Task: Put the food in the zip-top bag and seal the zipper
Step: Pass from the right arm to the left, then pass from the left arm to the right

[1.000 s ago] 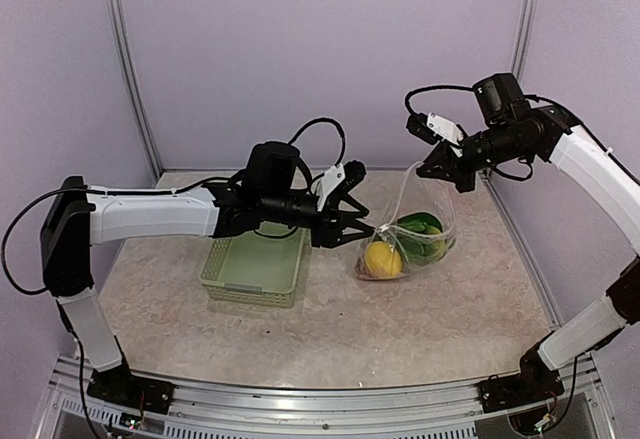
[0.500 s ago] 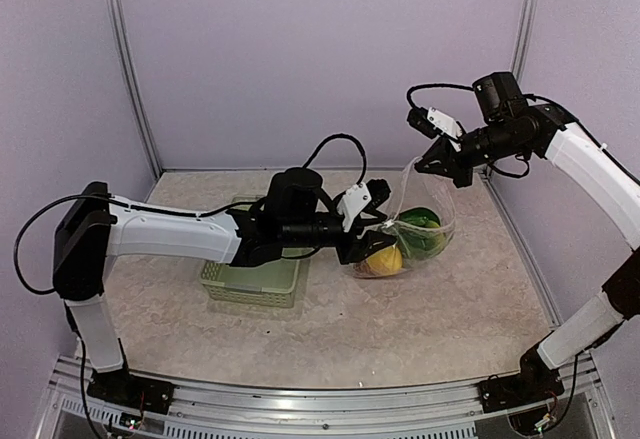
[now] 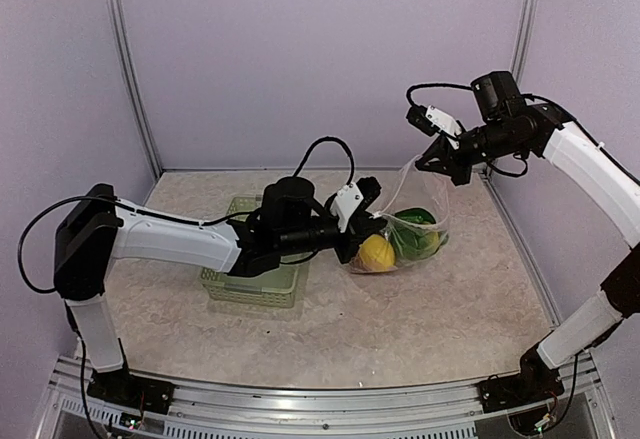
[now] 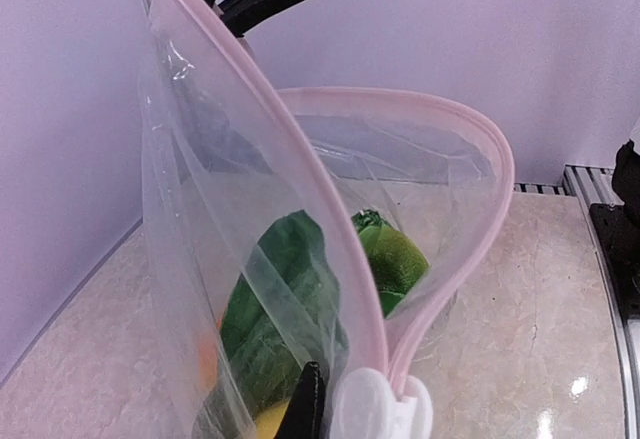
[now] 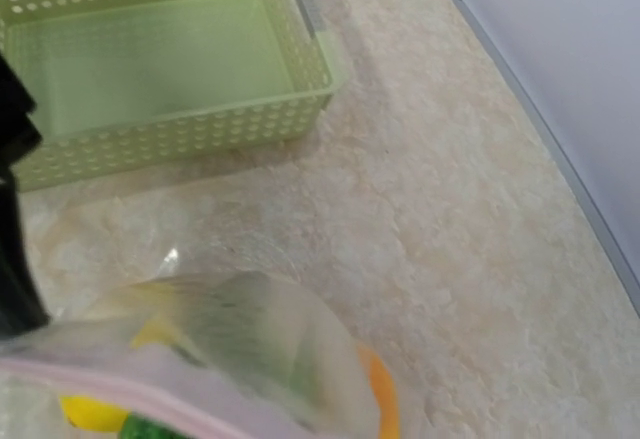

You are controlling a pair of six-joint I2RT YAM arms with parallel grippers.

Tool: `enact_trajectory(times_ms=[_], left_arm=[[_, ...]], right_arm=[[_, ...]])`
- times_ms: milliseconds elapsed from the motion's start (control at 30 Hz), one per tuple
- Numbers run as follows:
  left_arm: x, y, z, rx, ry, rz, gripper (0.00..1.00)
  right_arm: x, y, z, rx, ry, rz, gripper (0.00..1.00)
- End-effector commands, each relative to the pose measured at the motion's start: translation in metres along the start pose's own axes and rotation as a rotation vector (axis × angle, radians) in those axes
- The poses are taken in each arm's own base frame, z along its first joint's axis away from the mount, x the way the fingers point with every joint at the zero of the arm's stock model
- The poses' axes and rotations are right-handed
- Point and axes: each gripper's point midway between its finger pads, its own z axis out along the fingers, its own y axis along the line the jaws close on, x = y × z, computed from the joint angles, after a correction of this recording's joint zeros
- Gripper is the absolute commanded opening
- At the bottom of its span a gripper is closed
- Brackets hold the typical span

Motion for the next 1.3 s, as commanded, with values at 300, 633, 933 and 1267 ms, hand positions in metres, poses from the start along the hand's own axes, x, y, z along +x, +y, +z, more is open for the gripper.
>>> enact_trajectory(times_ms=[300,633,933,1267], left_arm=[[-0.028,0.036,-0.035,-0.114,0.008,-0.032,0.00],[-0.031,0.048,-0.038,-0.075,0.071,-0.157,0.00],[-0.042,0.050,-0.030,-0.094,0.081,-0.272,0.00],[-0.053,0.052,-0.027,-0.133,0.079,-0.347,0.00]], right_arm=[[-0.020,-0.026,-0.033,0.071,-0.022,0.002,0.27],[0.005,0.054,-0.031,-0.207,0.030,-0.085,0.32],[-0.002,0.112,-0.010,-0.336,0.051,-0.110,0.33],[0.007,0.087,0.024,-0.173,0.120,0.000,0.48]])
